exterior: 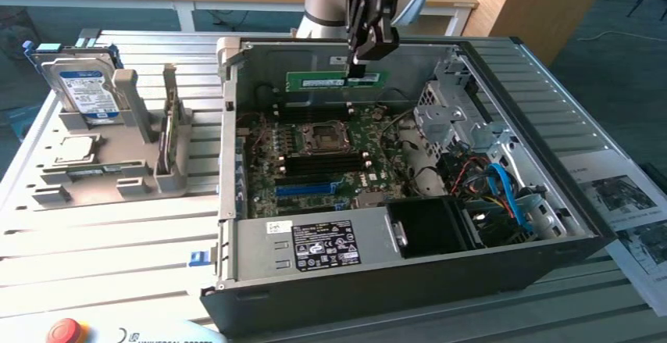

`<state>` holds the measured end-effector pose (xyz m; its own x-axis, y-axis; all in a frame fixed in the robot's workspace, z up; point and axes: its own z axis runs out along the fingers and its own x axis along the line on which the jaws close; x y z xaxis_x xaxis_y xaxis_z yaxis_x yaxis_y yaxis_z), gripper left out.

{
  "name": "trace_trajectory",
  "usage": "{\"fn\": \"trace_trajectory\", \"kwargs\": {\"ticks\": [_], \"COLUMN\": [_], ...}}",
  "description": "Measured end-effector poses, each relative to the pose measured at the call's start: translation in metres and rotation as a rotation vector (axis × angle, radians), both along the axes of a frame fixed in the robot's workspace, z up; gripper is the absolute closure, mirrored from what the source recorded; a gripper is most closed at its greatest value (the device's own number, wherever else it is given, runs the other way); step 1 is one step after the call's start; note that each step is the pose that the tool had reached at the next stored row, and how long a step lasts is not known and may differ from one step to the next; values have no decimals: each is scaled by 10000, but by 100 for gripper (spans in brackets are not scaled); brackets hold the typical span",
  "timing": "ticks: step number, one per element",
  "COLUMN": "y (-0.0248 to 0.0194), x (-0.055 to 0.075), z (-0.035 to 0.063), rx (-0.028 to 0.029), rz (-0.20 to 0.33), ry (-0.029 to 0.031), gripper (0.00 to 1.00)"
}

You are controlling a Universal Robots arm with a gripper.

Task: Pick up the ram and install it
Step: 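Pick up the ram and move it above insertion slot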

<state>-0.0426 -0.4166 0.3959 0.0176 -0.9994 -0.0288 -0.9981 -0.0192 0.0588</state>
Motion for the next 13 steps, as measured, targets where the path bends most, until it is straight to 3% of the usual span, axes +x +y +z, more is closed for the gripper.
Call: {"fn": "trace_trajectory", "kwargs": {"ticks": [13], "y": [-1], "x": [0], "z": [-163], "rx": [-1], "rz": [1], "ry": [0], "gripper": [88]}}
